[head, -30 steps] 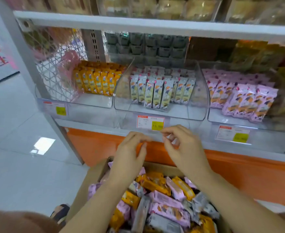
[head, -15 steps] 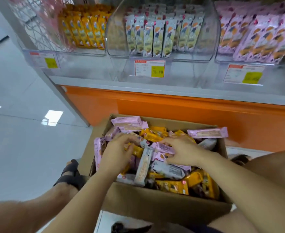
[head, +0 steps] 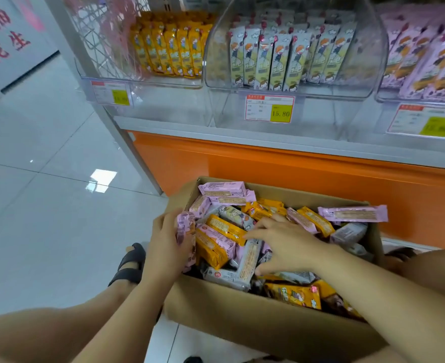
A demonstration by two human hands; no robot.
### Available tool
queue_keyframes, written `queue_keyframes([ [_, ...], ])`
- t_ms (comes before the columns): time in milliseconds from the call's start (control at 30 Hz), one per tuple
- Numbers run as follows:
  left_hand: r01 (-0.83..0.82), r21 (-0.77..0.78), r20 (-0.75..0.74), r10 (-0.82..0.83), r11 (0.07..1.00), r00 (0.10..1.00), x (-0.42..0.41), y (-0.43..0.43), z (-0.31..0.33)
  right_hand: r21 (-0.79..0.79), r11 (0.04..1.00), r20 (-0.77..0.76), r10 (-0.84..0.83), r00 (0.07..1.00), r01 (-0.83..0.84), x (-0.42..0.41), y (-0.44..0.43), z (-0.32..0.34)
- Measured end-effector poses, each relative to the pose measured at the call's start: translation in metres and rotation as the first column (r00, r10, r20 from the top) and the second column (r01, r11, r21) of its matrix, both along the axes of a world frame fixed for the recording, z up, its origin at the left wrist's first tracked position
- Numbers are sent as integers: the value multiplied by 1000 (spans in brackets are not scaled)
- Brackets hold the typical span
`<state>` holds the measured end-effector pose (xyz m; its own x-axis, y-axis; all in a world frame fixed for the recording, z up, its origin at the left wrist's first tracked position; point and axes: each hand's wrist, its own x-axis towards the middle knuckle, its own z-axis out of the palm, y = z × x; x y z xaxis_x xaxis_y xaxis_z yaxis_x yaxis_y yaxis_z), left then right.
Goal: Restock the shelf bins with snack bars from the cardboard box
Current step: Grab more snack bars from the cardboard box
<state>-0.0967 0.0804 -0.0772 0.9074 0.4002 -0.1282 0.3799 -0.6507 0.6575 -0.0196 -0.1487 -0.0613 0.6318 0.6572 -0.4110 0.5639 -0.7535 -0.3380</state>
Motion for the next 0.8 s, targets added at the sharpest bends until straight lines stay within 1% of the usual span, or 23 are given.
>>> queue_keyframes([
  [67,19,-20,-5,-19,1000,1000,3,3,-3,36,999,6,-22,1000,22,2,3,2],
  [100,40,-6,-4,-40,999,999,5,3,-4,77,995,8,-65,998,64,5,4,4],
  [133,65,37,0,-65,997,998,8,3,-7,129,983,4,-134,991,132,10,4,6],
  [200,107,218,-13,-107,970,994,10,2,-11,208,944,14,-265,964,257,21,2,8],
  [267,201,399,-15,-213,895,977,13,1,-12,167,946,38,-288,957,278,29,1,5],
  [300,275,463,-25,-297,843,954,14,2,-12,132,950,11,-288,958,284,31,1,2],
  [333,370,528,-46,-410,764,911,16,4,-12,109,950,-28,-293,956,294,33,2,0],
  [367,476,570,-101,-518,670,849,18,6,-13,108,946,-57,-300,952,304,34,3,-2],
  [400,578,560,-193,-586,593,787,20,8,-12,123,943,-68,-303,951,309,35,4,-4],
  [433,642,539,-266,-613,545,744,21,7,-9,137,944,-61,-296,953,301,36,6,-4],
  [467,677,511,-320,-614,530,722,23,7,-8,144,948,-49,-279,959,284,37,7,-4],
  [500,678,495,-353,-587,544,729,23,7,-7,154,952,-31,-264,964,265,36,9,-3],
  [567,706,483,-437,-557,517,706,26,3,-5,205,940,14,-282,959,273,34,9,0],
  [633,707,466,-398,-588,531,704,25,2,-6,318,892,51,-356,933,323,31,10,4],
  [700,711,497,-347,-637,498,689,24,7,-9,416,840,84,-418,904,350,31,11,9],
  [800,699,539,-288,-677,470,677,24,14,-18,510,763,60,-491,869,396,36,10,15],
])
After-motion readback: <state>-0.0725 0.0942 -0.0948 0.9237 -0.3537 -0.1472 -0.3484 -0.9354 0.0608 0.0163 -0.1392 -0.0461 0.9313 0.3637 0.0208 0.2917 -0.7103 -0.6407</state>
